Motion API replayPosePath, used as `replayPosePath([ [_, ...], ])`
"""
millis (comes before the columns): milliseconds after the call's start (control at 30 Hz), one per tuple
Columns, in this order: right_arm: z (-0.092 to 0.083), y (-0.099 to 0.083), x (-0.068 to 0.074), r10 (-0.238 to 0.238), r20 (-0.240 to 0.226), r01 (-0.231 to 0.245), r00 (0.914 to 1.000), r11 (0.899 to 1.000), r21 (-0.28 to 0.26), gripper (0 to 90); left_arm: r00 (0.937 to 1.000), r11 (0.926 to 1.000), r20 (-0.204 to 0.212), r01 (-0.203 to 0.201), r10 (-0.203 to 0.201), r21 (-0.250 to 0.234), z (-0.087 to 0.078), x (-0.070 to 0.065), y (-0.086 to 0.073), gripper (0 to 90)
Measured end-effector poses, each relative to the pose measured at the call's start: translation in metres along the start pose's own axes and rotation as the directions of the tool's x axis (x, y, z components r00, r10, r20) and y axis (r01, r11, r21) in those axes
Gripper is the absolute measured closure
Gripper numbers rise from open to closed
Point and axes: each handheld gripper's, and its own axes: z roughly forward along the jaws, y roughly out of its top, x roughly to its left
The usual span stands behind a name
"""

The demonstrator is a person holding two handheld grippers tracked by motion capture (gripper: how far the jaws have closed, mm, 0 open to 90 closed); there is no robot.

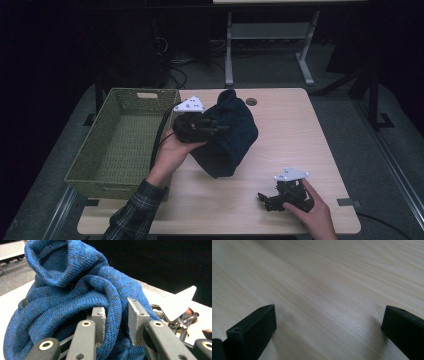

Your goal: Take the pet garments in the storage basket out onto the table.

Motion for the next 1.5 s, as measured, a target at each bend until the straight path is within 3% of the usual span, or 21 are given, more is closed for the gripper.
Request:
replayPosePath([
  [400,0.0,0.0,0.0,0.0,0.0,0.0,1.0,1.0,-0.001,0.0,0.9997,0.9974,0.016,0.016,-0.017,0.07,0.046,-0.001,-0.014,69.7],
  [533,0.0,0.0,0.0,-0.001,0.0,0.001,1.0,1.0,-0.001,0.0,0.9991,0.994,0.021,0.034,-0.036,0.104,0.067,0.0,-0.023,69.7],
  [767,0.0,0.0,0.0,0.001,0.0,-0.001,1.0,1.0,0.002,0.0,0.998,0.9875,0.051,0.03,-0.039,0.155,0.093,0.0,-0.034,69.7],
  [1133,0.0,0.0,0.0,-0.001,-0.001,0.001,1.0,1.0,0.001,0.0,0.9964,0.9666,0.054,0.05,-0.065,0.251,0.143,0.001,-0.061,69.6],
  [1400,0.0,0.0,0.0,-0.004,0.001,0.004,1.0,1.0,-0.001,0.0,0.9965,0.9522,0.053,0.046,-0.065,0.302,0.163,0.004,-0.076,67.6],
  [1500,0.0,0.0,0.0,0.003,-0.002,-0.003,1.0,1.0,0.001,0.0,0.9966,0.9504,0.051,0.045,-0.064,0.308,0.165,0.004,-0.077,65.5],
])
